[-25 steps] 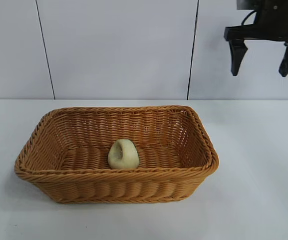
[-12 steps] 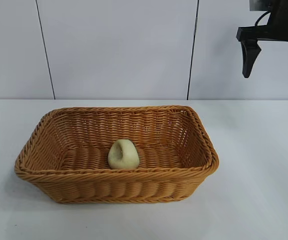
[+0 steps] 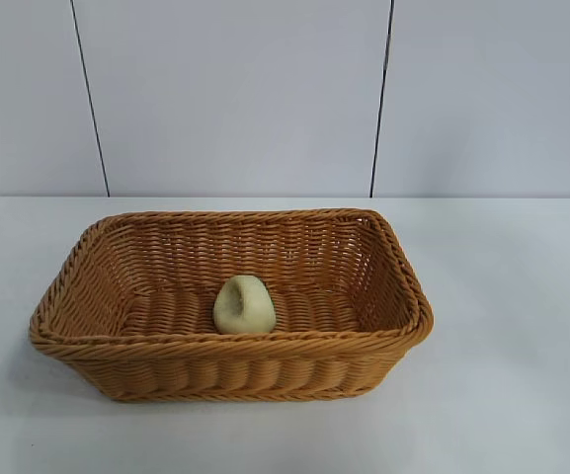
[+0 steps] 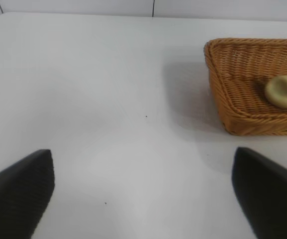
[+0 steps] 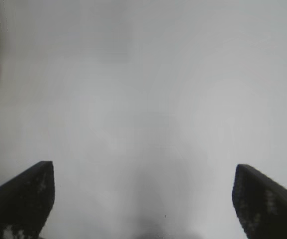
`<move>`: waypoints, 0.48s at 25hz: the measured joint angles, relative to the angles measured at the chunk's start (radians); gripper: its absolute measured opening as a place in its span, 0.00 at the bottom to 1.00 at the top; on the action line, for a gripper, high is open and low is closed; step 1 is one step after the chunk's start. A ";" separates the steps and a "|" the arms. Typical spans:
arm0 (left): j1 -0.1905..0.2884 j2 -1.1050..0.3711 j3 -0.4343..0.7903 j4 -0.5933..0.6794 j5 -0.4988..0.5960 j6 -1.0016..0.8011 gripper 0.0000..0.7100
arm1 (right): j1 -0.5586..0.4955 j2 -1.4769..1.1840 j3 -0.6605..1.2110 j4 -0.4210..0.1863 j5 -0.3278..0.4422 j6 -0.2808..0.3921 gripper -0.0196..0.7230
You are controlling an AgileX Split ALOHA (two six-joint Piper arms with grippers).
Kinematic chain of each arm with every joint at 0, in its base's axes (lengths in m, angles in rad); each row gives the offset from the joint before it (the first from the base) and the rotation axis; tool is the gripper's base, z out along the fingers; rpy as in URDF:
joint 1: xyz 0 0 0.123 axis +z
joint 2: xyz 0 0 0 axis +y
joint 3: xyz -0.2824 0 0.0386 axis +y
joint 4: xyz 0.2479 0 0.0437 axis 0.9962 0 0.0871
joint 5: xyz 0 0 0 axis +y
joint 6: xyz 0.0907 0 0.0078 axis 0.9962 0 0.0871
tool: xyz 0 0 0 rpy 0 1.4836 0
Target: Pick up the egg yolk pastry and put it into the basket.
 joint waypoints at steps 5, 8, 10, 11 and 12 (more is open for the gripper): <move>0.000 0.000 0.000 0.000 0.000 0.000 0.98 | 0.000 -0.291 0.240 0.000 -0.013 -0.021 0.96; 0.000 0.000 0.000 0.000 0.000 0.000 0.98 | 0.000 -0.461 0.371 0.002 -0.088 -0.039 0.96; 0.000 0.000 0.000 0.000 0.000 0.000 0.98 | 0.000 -0.578 0.452 0.007 -0.130 -0.052 0.96; 0.000 0.000 0.000 0.000 0.000 0.000 0.98 | 0.000 -0.626 0.493 0.010 -0.145 -0.060 0.96; 0.000 0.000 0.000 0.000 0.000 0.000 0.98 | 0.000 -0.684 0.533 0.011 -0.158 -0.066 0.96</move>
